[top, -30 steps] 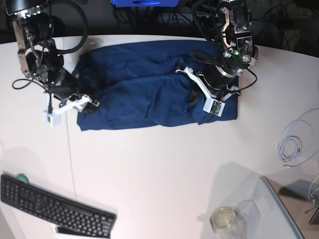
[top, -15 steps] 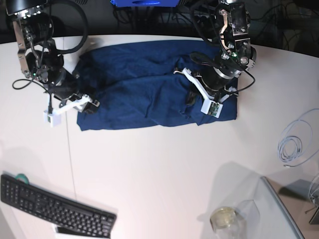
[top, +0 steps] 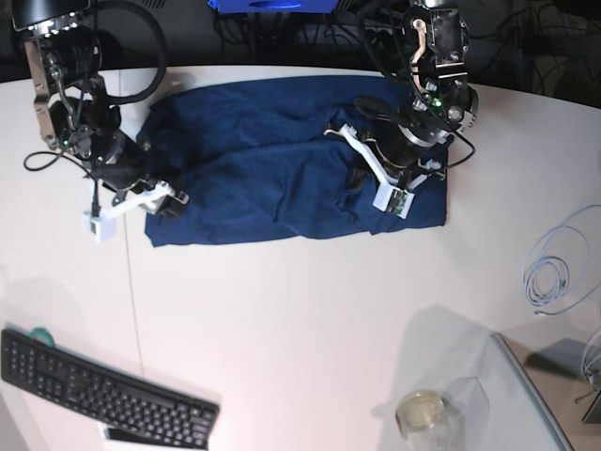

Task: Layout the t-shirt on the table in an organized manner, then fold the t-shirt properly
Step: 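Press the folded side down with the left gripper and release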

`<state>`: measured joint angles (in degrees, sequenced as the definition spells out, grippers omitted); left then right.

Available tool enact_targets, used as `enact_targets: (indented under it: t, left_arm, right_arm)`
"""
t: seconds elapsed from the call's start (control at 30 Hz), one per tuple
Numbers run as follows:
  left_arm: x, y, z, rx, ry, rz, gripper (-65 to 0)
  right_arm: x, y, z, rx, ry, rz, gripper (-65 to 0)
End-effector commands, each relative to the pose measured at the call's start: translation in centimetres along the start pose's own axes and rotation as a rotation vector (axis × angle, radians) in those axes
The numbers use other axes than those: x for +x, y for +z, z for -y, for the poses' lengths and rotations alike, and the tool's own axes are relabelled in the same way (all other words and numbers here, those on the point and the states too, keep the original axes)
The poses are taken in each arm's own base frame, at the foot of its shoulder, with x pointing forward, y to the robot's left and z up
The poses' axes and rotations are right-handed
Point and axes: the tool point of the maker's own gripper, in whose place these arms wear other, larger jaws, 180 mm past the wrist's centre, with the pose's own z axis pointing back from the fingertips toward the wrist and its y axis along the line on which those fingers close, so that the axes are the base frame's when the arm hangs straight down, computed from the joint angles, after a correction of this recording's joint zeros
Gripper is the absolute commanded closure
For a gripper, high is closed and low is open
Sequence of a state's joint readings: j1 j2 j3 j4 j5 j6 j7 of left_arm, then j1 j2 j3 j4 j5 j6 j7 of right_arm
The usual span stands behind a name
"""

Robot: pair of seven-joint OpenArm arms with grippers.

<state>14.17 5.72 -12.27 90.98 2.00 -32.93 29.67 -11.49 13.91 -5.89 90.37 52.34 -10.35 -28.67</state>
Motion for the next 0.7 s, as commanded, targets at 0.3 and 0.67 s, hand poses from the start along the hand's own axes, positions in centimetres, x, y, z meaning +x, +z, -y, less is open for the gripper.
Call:
enact_targets:
  t: [0.3, 0.67]
  left_arm:
    - [2.0, -0.9, 5.0, -0.138, -0.088, 0.046, -30.1]
    - [3.8, 1.2, 5.2, -0.111, -0.152, 0.037, -38.0]
  right_arm:
    - [1.0, 0.2, -0.5, 0.022, 0.008, 0.03, -27.0]
    - [1.0, 0.2, -0.5, 0.021, 0.013, 0.027, -27.0]
